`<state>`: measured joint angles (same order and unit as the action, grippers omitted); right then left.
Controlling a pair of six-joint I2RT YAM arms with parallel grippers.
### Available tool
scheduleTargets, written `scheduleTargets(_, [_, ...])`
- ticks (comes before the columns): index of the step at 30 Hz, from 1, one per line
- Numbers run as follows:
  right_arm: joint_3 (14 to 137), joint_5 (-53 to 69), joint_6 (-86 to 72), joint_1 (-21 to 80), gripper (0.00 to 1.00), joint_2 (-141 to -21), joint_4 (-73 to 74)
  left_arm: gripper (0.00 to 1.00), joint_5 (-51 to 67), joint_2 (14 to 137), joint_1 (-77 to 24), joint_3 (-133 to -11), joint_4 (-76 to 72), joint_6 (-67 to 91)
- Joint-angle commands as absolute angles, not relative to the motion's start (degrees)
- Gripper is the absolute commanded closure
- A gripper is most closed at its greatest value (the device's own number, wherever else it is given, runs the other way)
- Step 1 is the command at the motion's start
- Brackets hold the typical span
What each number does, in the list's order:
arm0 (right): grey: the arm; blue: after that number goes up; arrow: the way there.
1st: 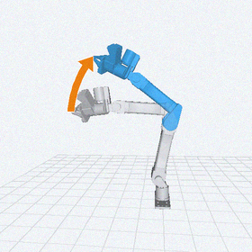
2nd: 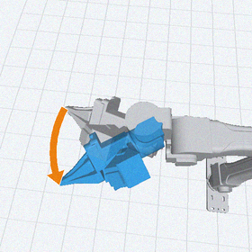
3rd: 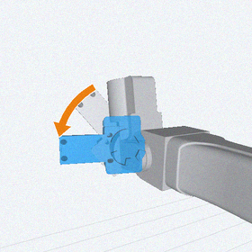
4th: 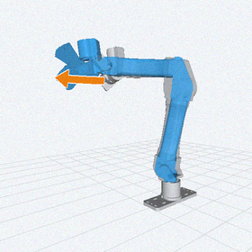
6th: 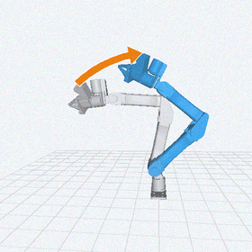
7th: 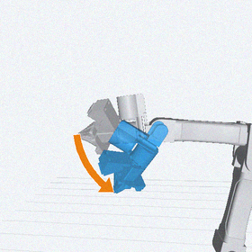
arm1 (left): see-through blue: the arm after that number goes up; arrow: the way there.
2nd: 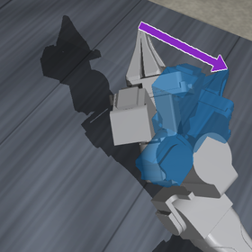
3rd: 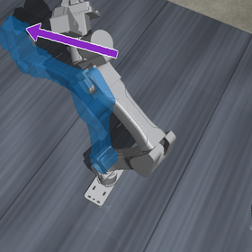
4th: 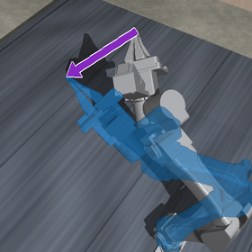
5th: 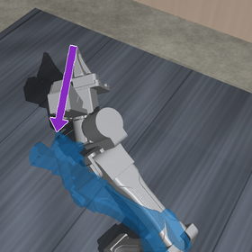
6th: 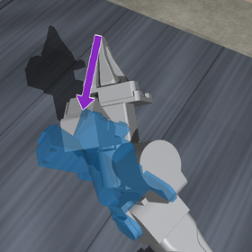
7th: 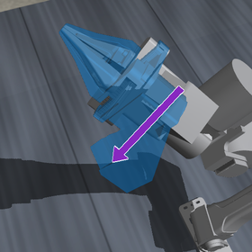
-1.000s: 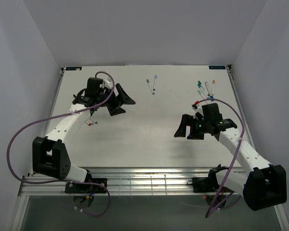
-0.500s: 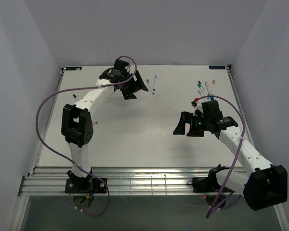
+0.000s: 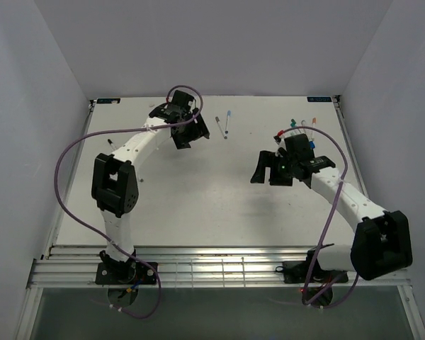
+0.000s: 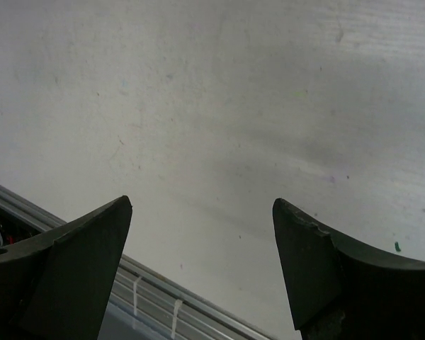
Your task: Open the pen caps
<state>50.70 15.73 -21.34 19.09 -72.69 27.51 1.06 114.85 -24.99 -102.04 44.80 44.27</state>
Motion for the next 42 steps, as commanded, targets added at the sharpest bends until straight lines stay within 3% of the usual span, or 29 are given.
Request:
scheduleTargets(1, [58.24,11.61,-21.89,22.75,0.14,-79.86,20.13,0.14,-3.69,103.73,-25.31,-95.75,43.6,40.88])
scheduleTargets(9, [76.1,7.82,-15.47,24.96,0.29,-100.79,18.55,0.13,-1.85,88.35,-22.86,-79.83,41.49,37.71])
scheduleTargets(22, [100.17,4.93,-11.87,26.37,0.3,-126.19,13.01,0.13,6.68,71.2,-22.15,-66.01,34.81,38.14])
scheduleTargets(42, [111.34,-0.62,-8.7,27.77,0.35,-138.16,13.7,0.13,7.03,67.33,-22.06,-59.77,31.47,39.11])
